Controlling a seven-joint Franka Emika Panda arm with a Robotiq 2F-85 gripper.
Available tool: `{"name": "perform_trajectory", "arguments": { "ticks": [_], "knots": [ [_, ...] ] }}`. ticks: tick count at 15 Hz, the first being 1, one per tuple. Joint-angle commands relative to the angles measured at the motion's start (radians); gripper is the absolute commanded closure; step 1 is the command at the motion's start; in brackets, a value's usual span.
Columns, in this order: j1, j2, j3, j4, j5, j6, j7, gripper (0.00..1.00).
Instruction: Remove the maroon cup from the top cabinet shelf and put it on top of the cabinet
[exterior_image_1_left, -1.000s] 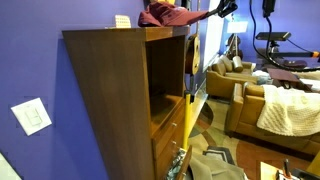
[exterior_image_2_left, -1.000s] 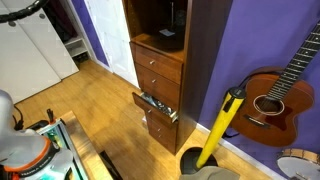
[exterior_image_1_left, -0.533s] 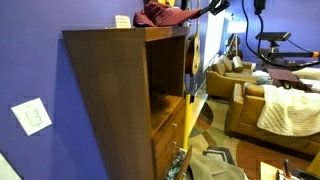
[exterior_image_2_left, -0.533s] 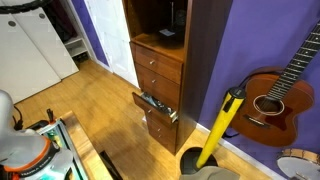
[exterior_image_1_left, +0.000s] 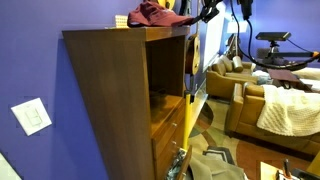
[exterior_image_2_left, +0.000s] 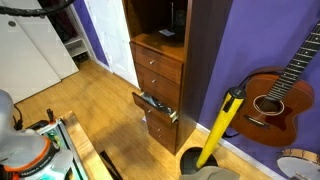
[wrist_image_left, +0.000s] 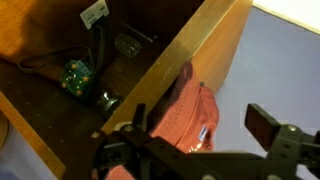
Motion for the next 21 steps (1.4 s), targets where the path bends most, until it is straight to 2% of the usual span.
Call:
{"name": "perform_trajectory", "arguments": {
  "ticks": [1, 8, 16, 21],
  "knots": [
    [0.005, -0.003, 0.001, 0.01, -0.089, -0.049, 0.021, 0.0],
    [0.008, -0.094, -0.004, -0.051, -0.215, -0.112, -0.023, 0.0],
    [0.016, -0.31, -0.04, -0.192, -0.411, -0.048, -0.298, 0.0],
    [0.046, -0.393, -0.088, -0.246, -0.421, -0.007, -0.414, 0.0]
  ]
}}
